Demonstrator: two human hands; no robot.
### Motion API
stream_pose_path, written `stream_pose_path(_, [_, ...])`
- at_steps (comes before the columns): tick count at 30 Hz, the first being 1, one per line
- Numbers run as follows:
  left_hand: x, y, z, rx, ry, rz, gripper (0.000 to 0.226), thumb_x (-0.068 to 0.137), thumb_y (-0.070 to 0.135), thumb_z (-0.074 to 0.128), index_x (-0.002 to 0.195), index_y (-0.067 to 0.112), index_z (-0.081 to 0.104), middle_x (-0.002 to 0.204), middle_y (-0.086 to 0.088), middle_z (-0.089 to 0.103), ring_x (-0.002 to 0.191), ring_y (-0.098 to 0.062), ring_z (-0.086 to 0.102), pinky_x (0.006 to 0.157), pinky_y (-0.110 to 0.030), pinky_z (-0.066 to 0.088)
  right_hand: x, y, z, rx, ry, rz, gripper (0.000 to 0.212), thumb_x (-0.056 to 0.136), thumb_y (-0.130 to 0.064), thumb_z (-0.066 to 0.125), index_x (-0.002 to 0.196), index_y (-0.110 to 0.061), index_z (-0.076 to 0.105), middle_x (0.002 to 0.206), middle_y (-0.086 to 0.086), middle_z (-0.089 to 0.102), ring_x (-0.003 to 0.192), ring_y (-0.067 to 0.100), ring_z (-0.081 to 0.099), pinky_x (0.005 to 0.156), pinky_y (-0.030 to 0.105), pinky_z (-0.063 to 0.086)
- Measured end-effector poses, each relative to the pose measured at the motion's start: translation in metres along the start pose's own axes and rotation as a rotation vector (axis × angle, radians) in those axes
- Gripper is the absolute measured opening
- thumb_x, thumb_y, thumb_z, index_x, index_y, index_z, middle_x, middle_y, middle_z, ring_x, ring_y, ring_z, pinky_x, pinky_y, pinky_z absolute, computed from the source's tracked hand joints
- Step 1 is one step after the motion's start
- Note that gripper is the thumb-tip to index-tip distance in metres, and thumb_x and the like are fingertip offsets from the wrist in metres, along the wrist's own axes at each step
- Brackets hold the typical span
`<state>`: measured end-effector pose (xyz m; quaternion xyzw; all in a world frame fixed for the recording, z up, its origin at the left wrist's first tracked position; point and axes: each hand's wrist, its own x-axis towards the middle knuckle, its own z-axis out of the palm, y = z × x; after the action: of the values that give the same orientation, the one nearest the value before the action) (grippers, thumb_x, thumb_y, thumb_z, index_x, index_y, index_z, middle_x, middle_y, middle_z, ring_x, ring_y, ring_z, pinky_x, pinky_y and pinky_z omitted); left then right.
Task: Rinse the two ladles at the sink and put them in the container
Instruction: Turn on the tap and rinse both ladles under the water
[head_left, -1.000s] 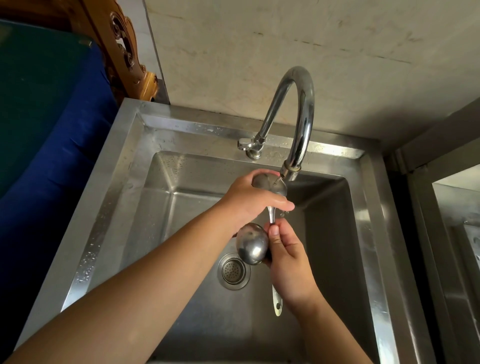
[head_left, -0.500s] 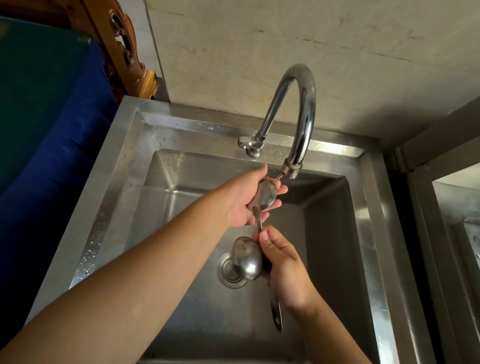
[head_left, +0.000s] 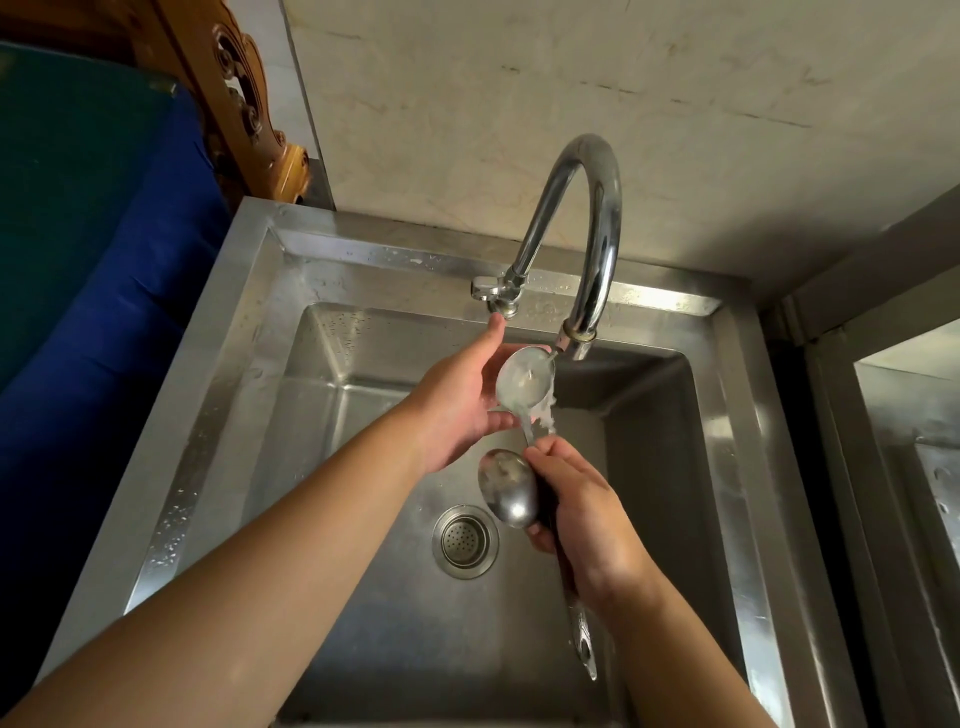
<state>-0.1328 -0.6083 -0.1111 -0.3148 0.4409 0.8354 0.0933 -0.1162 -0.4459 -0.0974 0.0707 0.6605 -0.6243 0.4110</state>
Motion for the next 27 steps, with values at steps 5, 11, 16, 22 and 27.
stream_pose_path(5, [-0.012, 0.006, 0.003, -0.048, -0.141, 0.041, 0.054, 0.104, 0.046, 0.037, 0.126, 0.003, 0.062, 0.117, -0.027, 0.066, 0.105, -0.040, 0.064, 0.089, -0.046, 0.052, -0.007, -0.012, 0.006, -0.030, 0.085, 0.005, 0.024, 0.098, -0.017, 0.052, 0.075, -0.021, 0.052, 0.054, -0.002, 0.044, 0.039, 0.009, 0.038, 0.033, 0.016, 0.028])
stream_pose_path(11, [-0.013, -0.001, -0.001, -0.086, -0.200, 0.065, 0.046, 0.106, 0.032, 0.030, 0.120, 0.003, 0.063, 0.114, -0.026, 0.067, 0.100, -0.037, 0.068, 0.078, -0.035, 0.059, -0.015, -0.021, 0.011, -0.059, 0.123, 0.036, 0.023, 0.098, -0.015, 0.051, 0.076, -0.017, 0.053, 0.051, -0.003, 0.045, 0.035, 0.008, 0.040, 0.033, 0.014, 0.029])
stream_pose_path(16, [-0.008, -0.010, -0.003, -0.046, -0.190, 0.055, 0.046, 0.105, 0.032, 0.036, 0.118, 0.000, 0.065, 0.107, -0.022, 0.071, 0.094, -0.029, 0.071, 0.084, -0.034, 0.058, -0.018, -0.024, 0.014, -0.043, 0.156, 0.078, 0.024, 0.098, -0.014, 0.051, 0.074, -0.017, 0.054, 0.048, -0.005, 0.045, 0.033, 0.005, 0.041, 0.032, 0.013, 0.031])
stream_pose_path(22, [-0.004, -0.019, -0.003, 0.174, -0.141, 0.158, 0.048, 0.085, -0.009, 0.069, 0.126, 0.014, 0.064, 0.116, -0.020, 0.072, 0.104, -0.032, 0.072, 0.089, -0.036, 0.059, -0.023, -0.025, 0.012, -0.039, 0.168, 0.087, 0.018, 0.100, -0.012, 0.049, 0.083, -0.008, 0.054, 0.037, -0.005, 0.042, 0.025, 0.006, 0.037, 0.031, 0.010, 0.028])
stream_pose_path(27, [-0.002, -0.024, 0.002, 0.297, -0.055, 0.221, 0.049, 0.068, -0.006, 0.086, 0.110, 0.016, 0.072, 0.091, -0.006, 0.078, 0.083, -0.018, 0.074, 0.078, -0.031, 0.063, -0.025, -0.024, 0.011, -0.114, 0.168, 0.085, 0.018, 0.099, -0.013, 0.048, 0.081, -0.008, 0.053, 0.038, -0.003, 0.041, 0.026, 0.008, 0.036, 0.031, 0.013, 0.026])
